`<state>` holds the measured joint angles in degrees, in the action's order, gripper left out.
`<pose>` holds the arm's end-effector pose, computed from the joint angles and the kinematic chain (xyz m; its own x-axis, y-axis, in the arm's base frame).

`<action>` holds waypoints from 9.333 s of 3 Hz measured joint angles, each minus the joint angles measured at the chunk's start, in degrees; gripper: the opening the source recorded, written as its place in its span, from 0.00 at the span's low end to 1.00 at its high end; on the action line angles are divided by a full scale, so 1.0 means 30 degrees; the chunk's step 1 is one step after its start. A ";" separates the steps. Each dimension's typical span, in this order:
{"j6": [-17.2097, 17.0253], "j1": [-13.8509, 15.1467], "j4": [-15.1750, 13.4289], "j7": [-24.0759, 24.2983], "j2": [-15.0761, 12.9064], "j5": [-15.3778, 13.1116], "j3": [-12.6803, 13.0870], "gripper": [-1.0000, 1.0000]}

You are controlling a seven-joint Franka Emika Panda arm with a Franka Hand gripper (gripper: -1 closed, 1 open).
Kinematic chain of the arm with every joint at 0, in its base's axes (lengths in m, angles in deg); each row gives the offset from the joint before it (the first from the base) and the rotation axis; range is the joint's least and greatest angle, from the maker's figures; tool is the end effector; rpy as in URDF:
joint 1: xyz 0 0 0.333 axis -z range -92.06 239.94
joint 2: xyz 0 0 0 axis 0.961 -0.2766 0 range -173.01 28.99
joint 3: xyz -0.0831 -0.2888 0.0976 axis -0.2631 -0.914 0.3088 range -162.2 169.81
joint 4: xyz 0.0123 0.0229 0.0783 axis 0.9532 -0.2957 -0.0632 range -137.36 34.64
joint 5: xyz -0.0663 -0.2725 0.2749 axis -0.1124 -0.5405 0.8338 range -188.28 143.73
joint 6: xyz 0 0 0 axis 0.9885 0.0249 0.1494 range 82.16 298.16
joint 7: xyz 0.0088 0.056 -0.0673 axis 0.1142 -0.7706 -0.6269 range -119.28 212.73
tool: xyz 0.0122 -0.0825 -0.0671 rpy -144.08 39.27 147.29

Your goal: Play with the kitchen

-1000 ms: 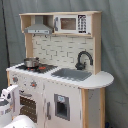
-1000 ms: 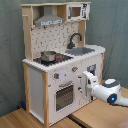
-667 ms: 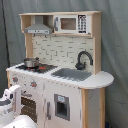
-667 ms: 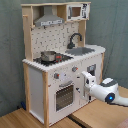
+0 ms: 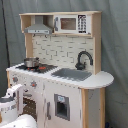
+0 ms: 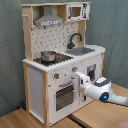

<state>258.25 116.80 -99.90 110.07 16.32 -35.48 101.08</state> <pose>0.3201 0.4190 0.2494 0.1324 0.6925 0.7092 -0.0217 -0.7133 0.7005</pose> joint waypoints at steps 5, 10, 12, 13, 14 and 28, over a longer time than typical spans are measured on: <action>-0.3354 -0.0487 0.1468 0.1020 -0.0098 -0.1343 0.0148 0.00; -1.2143 -0.2844 0.4907 0.1368 -0.0537 -0.1343 0.1206 0.00; -1.2653 -0.2810 0.5181 0.1350 -0.0596 -0.1342 0.1289 1.00; -1.3665 -0.3004 0.5186 0.1949 -0.0781 -0.1340 0.2313 1.00; -1.4852 -0.3271 0.6046 0.1875 -0.0826 -0.2351 0.1594 1.00; -1.7581 -0.9012 0.4860 -2.3530 -0.5459 -0.3097 -0.8442 1.00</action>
<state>205.51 89.76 -85.32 39.48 -0.06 -44.77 75.76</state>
